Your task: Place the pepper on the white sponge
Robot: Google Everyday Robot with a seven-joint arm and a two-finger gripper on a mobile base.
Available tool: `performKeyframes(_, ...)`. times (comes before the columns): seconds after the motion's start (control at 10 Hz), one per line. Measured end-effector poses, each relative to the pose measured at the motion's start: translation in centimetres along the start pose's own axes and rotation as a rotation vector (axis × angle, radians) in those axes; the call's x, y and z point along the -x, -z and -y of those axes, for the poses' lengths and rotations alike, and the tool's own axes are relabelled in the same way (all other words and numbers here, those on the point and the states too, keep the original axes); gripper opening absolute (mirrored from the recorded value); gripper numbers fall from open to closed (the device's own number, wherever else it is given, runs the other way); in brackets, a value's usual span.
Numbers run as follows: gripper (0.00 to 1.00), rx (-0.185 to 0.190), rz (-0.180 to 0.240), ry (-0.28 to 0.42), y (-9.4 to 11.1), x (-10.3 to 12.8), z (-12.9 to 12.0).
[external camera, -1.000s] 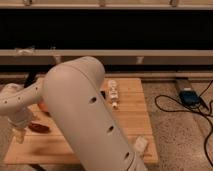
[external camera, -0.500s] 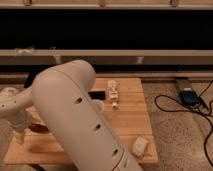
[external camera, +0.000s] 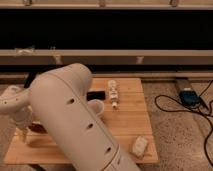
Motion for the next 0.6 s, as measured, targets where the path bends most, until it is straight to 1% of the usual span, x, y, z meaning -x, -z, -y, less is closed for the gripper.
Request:
performKeyframes(0.3,0.79,0.004,-0.028,-0.022,-1.2,0.1,0.6)
performKeyframes(0.4,0.74,0.005,-0.032,-0.025,-1.4,0.1,0.6)
performKeyframes(0.6,0.52,0.003,-0.034,-0.03,-1.4,0.0,0.7)
